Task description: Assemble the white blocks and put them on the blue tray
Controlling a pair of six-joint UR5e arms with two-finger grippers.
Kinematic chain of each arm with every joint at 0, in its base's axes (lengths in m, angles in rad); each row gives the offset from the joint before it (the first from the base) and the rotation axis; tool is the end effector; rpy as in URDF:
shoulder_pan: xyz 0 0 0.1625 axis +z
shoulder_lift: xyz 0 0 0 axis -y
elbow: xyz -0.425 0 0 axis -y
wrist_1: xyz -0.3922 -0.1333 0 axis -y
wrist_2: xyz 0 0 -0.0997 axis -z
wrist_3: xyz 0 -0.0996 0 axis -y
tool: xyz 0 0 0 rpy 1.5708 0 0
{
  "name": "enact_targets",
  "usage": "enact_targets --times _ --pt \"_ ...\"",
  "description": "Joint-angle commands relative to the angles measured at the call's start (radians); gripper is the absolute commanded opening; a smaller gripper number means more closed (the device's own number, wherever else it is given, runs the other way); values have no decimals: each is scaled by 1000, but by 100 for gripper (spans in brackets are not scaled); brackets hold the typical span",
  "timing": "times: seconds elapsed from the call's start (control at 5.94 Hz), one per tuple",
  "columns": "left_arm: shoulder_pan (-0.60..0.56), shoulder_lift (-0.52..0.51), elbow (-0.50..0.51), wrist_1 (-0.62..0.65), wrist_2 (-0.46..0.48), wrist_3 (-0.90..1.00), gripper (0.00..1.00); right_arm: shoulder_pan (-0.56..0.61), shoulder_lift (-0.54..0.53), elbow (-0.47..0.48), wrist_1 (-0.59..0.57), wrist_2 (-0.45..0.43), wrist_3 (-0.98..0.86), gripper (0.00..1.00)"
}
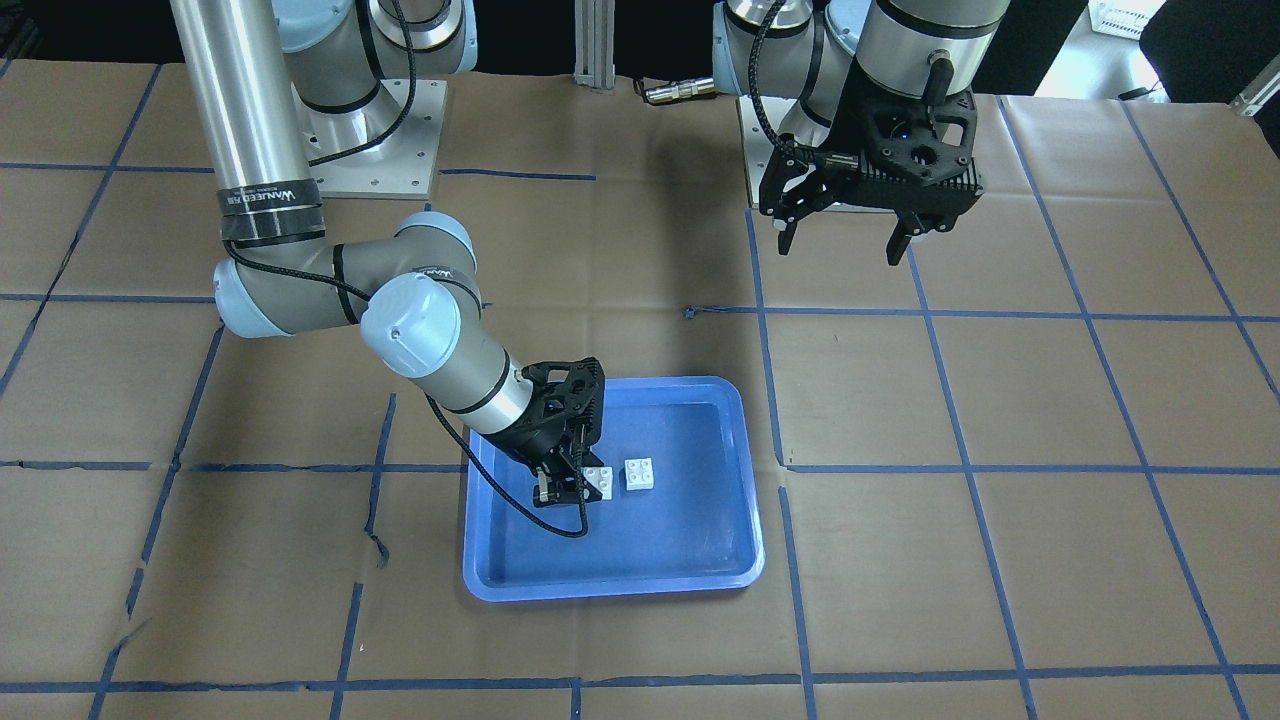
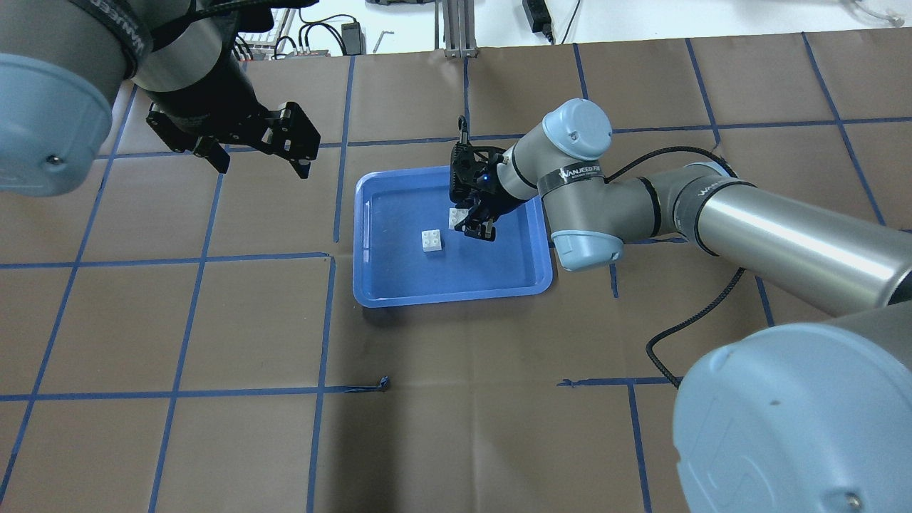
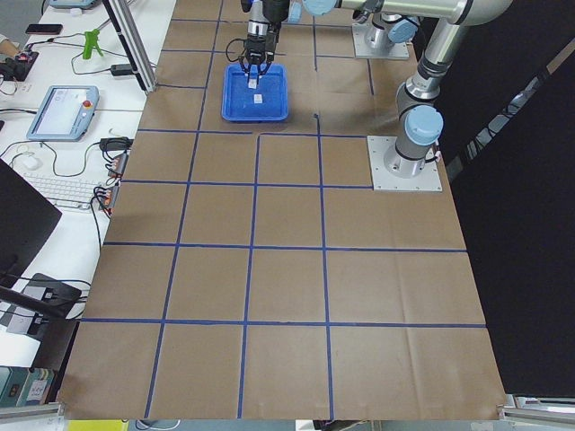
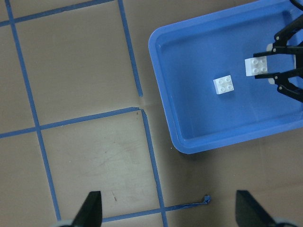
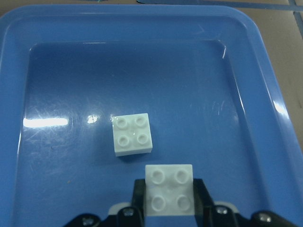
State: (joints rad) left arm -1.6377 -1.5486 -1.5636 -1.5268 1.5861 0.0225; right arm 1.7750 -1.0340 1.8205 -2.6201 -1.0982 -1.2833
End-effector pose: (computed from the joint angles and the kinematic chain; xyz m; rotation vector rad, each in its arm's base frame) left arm -0.1642 -0.4794 0.5069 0.1388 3.1227 -0.1153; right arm 0.2994 -0.5647 0.1904 -1.9575 1.9964 -0.6626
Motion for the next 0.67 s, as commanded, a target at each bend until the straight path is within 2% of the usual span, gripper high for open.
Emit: enact_targets --times 0.0,0.5 --pt "-1 1 33 -62 2 -24 99 7 20 0 -12 1 1 33" --pt "2 1 33 -58 -1 -24 99 12 38 3 -12 -3 -1 33"
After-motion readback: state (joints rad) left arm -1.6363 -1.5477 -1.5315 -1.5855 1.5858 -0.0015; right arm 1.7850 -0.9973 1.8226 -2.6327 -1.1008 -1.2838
